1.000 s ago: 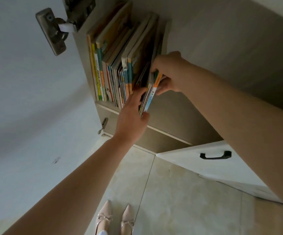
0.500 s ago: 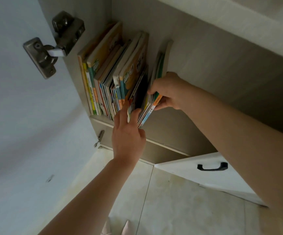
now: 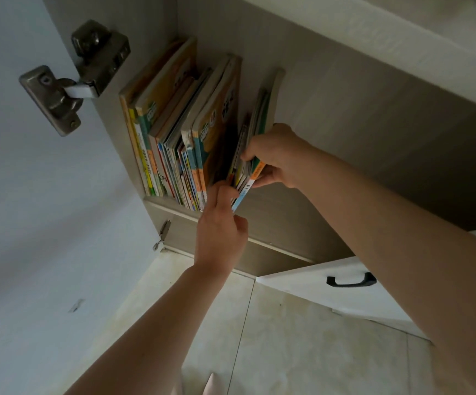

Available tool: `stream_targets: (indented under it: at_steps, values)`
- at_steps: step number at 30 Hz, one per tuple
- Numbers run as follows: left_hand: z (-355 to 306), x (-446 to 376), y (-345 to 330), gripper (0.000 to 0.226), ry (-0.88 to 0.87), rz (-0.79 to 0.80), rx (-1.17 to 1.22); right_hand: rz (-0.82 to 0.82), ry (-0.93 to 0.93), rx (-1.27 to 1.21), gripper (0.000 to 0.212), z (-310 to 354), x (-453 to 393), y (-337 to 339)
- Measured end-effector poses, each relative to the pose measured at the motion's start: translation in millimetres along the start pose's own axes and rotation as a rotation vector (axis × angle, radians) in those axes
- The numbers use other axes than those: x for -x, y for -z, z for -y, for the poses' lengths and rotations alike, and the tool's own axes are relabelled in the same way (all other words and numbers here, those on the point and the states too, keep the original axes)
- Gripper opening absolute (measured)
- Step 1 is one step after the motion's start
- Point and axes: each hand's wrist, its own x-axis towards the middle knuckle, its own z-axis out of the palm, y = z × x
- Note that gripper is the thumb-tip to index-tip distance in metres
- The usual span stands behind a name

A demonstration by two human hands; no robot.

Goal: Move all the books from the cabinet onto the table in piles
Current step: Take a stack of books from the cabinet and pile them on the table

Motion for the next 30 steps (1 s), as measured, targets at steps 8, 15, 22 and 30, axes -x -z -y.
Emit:
stream_targets:
  at_steps: [8, 15, 22, 30]
  values:
    - [25.7, -16.5, -11.3, 0.062, 0.144, 0.120, -0.082, 0.001, 0.019, -0.034, 0.016, -7.5, 7.2, 1.4]
    - [26.9, -27.8, -25.4, 0.054, 0.150, 0.033, -0.184, -0.037, 0.031, -0.109, 0.042, -12.4, 7.3, -3.9]
    - [22.8, -26.0, -24.3, 0.043, 0.160, -0.021, -0.171, -0.024, 0.011, -0.035, 0.042, -7.1, 9.1, -7.0]
    - [25.1, 11.0, 5.5, 0.032, 0.038, 0.006, -0.195, 0.042, -0.020, -0.013, 0.016, -16.7, 39.4, -11.6]
